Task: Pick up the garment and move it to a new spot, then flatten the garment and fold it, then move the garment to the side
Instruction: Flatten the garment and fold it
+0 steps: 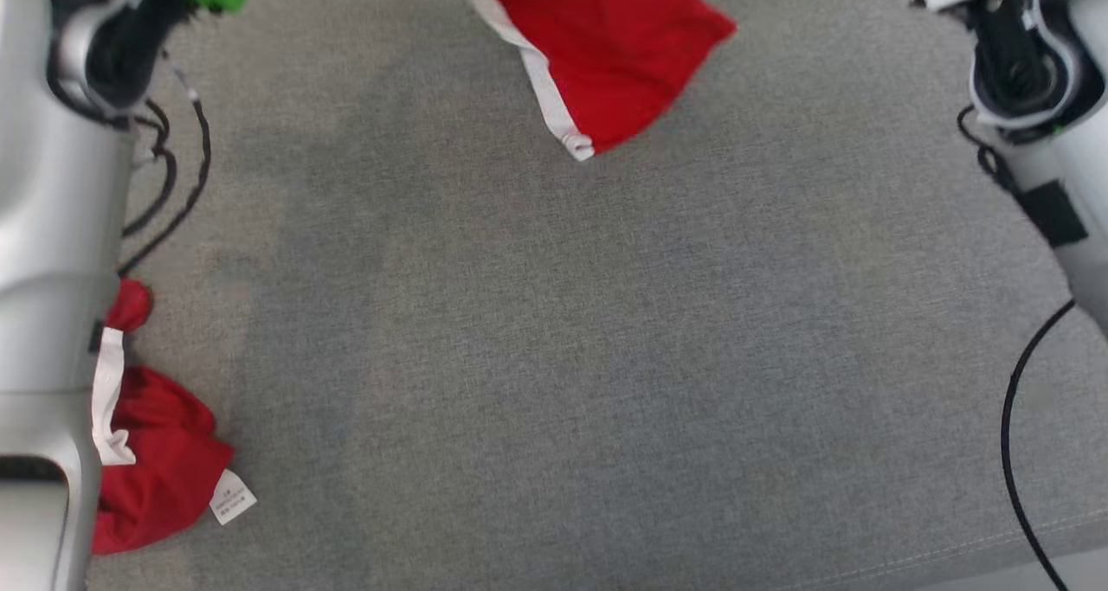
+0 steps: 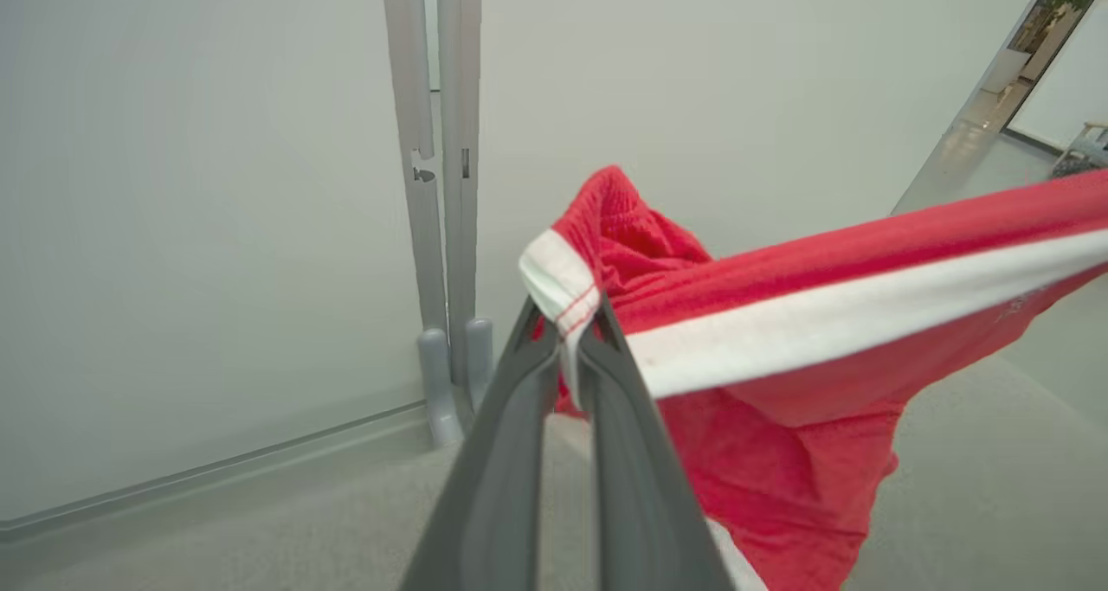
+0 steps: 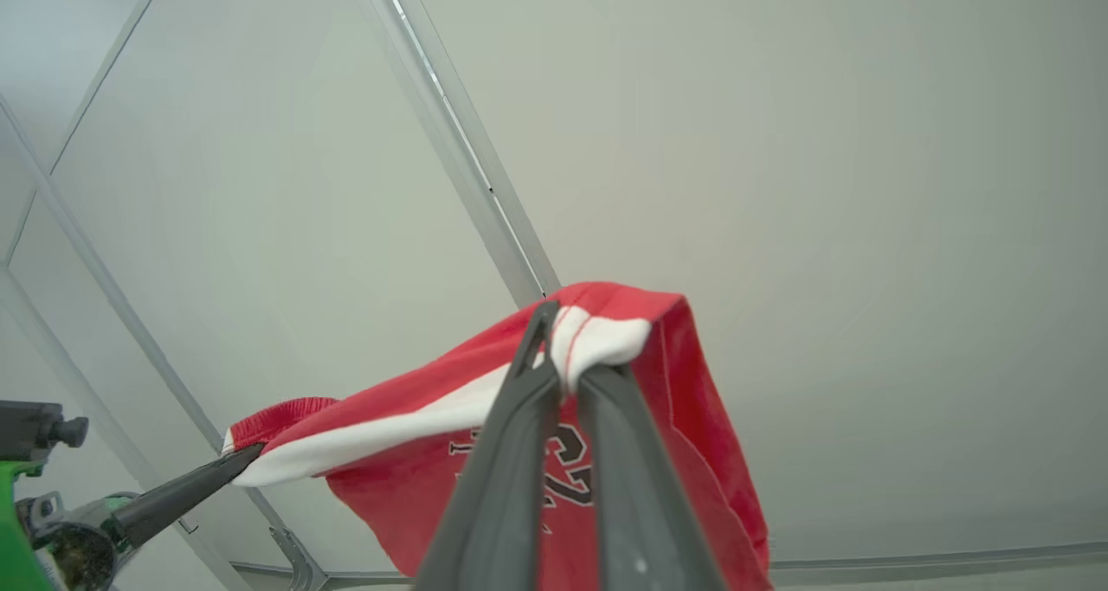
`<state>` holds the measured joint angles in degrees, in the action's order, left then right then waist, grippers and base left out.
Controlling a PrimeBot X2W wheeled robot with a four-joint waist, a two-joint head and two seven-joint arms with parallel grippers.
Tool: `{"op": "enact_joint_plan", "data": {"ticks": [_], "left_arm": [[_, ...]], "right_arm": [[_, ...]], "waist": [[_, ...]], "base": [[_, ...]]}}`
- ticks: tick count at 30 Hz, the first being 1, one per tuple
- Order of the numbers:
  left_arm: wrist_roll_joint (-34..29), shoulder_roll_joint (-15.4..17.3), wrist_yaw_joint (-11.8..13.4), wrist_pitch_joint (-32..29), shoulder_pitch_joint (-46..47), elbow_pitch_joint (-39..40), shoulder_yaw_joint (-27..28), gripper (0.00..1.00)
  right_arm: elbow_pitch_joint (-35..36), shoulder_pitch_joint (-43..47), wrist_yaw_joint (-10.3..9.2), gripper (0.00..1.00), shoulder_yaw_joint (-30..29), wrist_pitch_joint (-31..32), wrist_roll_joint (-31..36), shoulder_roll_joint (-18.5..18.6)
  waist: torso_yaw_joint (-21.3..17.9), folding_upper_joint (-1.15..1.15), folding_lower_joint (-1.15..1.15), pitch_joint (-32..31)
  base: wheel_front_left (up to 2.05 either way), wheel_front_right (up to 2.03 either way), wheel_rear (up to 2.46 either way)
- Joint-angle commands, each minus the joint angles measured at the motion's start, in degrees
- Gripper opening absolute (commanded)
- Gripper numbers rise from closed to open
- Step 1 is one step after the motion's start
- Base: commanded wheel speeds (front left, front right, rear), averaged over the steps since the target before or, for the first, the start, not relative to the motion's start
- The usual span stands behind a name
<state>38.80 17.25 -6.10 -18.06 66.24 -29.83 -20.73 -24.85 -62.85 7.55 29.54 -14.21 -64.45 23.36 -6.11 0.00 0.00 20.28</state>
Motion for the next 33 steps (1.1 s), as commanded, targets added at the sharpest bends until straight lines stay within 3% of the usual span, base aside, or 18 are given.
{"op": "enact_joint_plan", "data": {"ticks": [1,7,13,19,24,30,33], "left_arm": [[-0.2,0.6,0.6,0.8,4.1,-2.6,1.2,0.00],[-1.0,-0.6,0.6,5.1,16.2,-12.1,2.7,0.00],[2.0,-2.1,-0.7,8.5,18.3,-17.1,3.0,0.00],[5.5,-2.3,-1.2,6.9,9.6,-17.5,-2.2,0.00],[10.0,0.4,-1.3,3.7,-2.0,-13.3,-7.4,0.00],[15.0,3.5,-1.2,-4.2,-17.0,-8.7,-10.5,0.00],[17.4,4.8,0.0,-9.3,-24.4,-4.9,-11.7,0.00]], "right_arm": [[-1.5,-4.0,-0.12,0.00,-0.4,-0.4,-0.7,1.1],[-5.6,-16.2,-0.18,0.00,-0.2,-1.1,-0.3,1.8],[-6.4,-18.5,-0.18,0.00,1.6,-1.2,0.4,2.8],[-5.2,-10.8,-0.16,0.00,7.8,-1.2,-1.1,4.0],[-2.0,-2.0,-0.11,0.00,15.4,1.0,-4.8,6.8],[3.0,8.6,-0.11,0.00,23.4,7.2,-10.3,12.0],[5.6,13.5,-0.12,0.00,26.4,9.7,-12.5,14.6]], "waist": [[0.3,0.00,0.00,5.0],[0.5,0.00,0.00,6.9],[1.2,0.00,0.00,5.7],[1.8,0.00,0.00,2.2],[1.6,0.00,0.00,-1.7],[1.3,0.00,0.00,-7.9],[1.1,0.00,0.00,-10.9]], "base": [[0.00,0.00,0.00],[0.00,0.00,0.00],[0.00,0.00,0.00],[0.00,0.00,0.00],[0.00,0.00,0.00],[0.00,0.00,0.00],[0.00,0.00,0.00]]}}
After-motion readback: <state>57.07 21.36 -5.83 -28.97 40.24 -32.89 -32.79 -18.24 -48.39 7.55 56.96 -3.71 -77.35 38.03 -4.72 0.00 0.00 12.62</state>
